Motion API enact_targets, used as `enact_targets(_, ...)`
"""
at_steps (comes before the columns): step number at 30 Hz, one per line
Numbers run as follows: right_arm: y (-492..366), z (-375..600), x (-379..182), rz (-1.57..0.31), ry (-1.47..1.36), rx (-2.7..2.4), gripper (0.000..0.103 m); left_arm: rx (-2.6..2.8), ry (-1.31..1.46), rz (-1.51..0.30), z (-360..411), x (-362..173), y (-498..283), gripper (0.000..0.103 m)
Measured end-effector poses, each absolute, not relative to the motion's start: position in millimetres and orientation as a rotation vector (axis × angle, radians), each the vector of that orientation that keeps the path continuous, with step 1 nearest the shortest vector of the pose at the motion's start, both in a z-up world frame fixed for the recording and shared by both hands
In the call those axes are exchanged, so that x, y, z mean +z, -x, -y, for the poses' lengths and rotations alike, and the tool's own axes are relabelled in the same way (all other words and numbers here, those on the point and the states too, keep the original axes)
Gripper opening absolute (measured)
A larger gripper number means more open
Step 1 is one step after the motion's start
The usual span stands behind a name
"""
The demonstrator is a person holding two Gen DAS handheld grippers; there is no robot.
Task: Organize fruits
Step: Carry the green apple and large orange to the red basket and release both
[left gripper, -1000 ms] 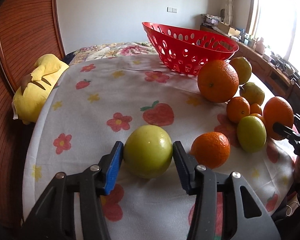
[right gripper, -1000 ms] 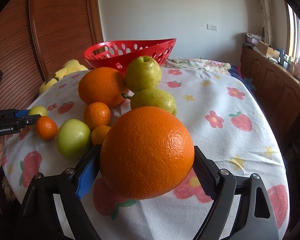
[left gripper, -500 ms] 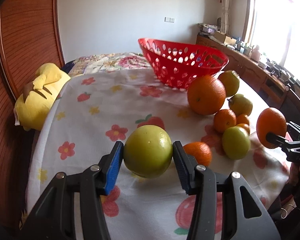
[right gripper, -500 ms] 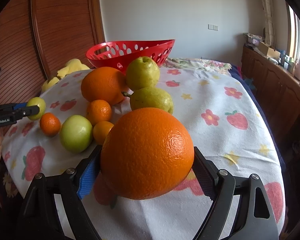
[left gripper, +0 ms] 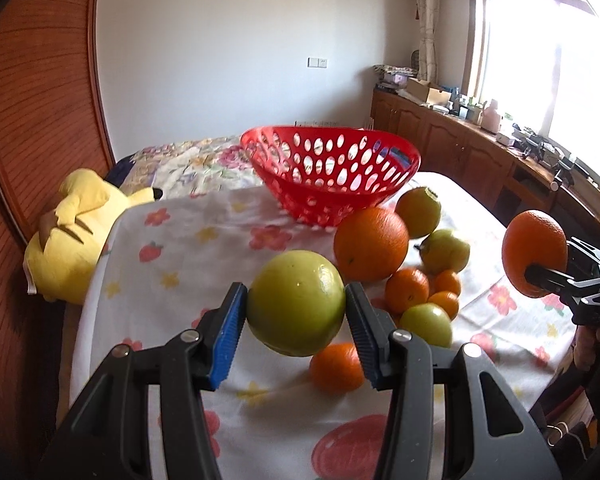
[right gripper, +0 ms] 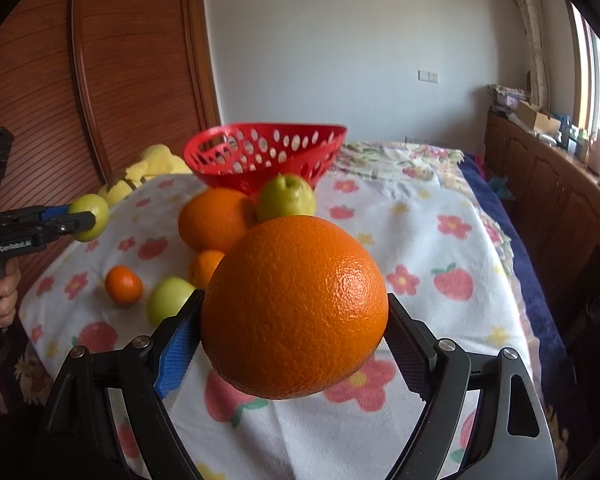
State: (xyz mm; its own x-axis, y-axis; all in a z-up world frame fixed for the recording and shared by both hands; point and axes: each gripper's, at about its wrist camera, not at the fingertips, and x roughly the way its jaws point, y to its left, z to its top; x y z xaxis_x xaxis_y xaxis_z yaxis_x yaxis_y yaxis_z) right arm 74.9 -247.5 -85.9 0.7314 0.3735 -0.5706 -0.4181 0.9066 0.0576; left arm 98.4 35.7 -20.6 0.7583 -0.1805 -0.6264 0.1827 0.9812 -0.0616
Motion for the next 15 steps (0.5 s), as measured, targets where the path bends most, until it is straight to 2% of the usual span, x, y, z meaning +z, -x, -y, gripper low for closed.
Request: enact_targets(15,-103,236,-36,-0.519,0.111,0.473,0.087,-0.248,-0.053,-0.643,-11,13,-143,0.049)
